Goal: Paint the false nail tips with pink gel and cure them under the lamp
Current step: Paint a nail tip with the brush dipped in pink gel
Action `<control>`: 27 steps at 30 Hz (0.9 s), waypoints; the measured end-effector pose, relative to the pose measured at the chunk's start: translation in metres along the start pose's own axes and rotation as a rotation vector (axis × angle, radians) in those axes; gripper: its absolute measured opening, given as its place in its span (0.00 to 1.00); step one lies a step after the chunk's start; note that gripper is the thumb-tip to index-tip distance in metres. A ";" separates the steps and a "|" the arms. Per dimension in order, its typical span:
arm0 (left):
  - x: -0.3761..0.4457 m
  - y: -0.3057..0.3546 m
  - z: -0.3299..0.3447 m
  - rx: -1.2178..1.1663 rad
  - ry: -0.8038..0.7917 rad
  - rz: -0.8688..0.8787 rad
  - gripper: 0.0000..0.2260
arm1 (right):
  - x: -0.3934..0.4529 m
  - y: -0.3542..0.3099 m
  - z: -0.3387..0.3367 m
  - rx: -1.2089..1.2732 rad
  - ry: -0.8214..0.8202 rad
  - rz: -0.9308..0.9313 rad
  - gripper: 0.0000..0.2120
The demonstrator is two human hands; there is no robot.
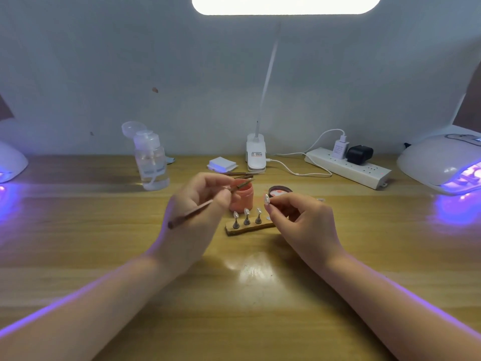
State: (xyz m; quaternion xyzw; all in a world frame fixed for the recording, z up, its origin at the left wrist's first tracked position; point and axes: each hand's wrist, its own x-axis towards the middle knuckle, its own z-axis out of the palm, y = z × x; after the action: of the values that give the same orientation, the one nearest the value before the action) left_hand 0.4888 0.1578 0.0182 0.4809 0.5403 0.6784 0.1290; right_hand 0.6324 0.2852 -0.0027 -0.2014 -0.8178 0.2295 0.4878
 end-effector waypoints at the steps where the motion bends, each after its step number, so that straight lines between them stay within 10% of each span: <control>1: -0.007 -0.001 0.001 0.050 -0.049 0.048 0.06 | 0.000 0.000 0.000 -0.014 0.001 -0.023 0.03; 27: -0.025 -0.002 0.009 0.297 -0.089 0.156 0.06 | -0.001 -0.001 0.001 -0.038 0.010 -0.070 0.03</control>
State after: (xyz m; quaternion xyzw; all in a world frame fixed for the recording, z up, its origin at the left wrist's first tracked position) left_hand 0.5075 0.1468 0.0031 0.5646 0.5896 0.5770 0.0273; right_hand 0.6315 0.2838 -0.0039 -0.1831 -0.8261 0.1958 0.4957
